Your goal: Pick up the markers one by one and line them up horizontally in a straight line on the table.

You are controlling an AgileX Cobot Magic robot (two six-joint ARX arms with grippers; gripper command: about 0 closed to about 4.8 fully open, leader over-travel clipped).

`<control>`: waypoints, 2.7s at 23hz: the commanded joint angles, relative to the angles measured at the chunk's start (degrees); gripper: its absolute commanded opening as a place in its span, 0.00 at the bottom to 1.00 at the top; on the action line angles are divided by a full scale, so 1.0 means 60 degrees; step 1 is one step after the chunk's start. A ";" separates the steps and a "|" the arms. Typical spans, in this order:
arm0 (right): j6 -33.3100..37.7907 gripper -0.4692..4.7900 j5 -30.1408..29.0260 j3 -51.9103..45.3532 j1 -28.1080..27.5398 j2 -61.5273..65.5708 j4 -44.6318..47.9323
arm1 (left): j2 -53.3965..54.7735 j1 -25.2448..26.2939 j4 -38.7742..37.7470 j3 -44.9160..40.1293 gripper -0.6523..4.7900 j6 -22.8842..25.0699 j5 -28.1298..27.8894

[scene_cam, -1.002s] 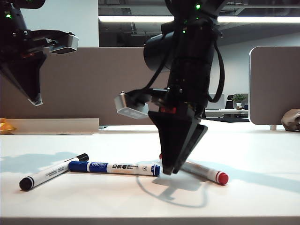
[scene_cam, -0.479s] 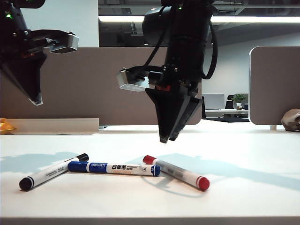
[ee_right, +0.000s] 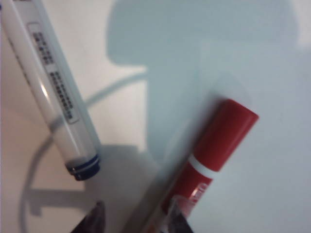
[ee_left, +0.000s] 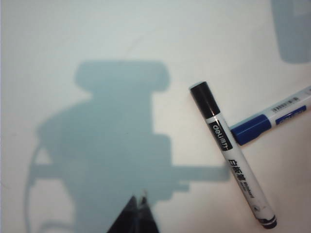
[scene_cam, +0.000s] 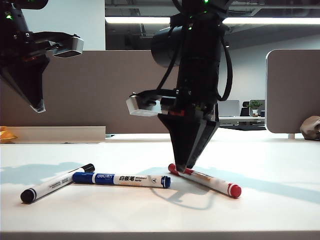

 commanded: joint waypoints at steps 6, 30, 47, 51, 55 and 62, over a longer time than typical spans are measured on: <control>0.0036 0.42 0.0397 -0.0080 -0.0146 0.0146 0.0025 | -0.0029 0.0011 0.0000 0.0025 0.11 0.0007 0.0069; 0.0291 0.72 0.2510 0.0572 -0.1264 -0.0317 0.0025 | -0.0036 0.0011 -0.0051 0.0025 0.11 -0.0004 0.0404; 0.0769 0.71 0.0823 0.0452 -0.2634 0.0011 -0.0135 | -0.0036 0.0011 -0.0040 0.0025 0.11 -0.0025 0.0433; 0.0856 0.71 0.0718 0.0397 -0.2616 0.0011 -0.0215 | -0.0036 0.0011 -0.0040 0.0025 0.11 -0.0022 0.0433; 0.0867 0.69 0.0328 0.0339 -0.2612 0.0007 -0.0437 | -0.0036 0.0011 -0.0022 0.0025 0.11 -0.0022 0.0433; 0.1042 0.54 0.0128 0.0022 -0.2579 0.0011 -0.0605 | -0.0036 0.0011 -0.0004 0.0025 0.11 -0.0025 0.0433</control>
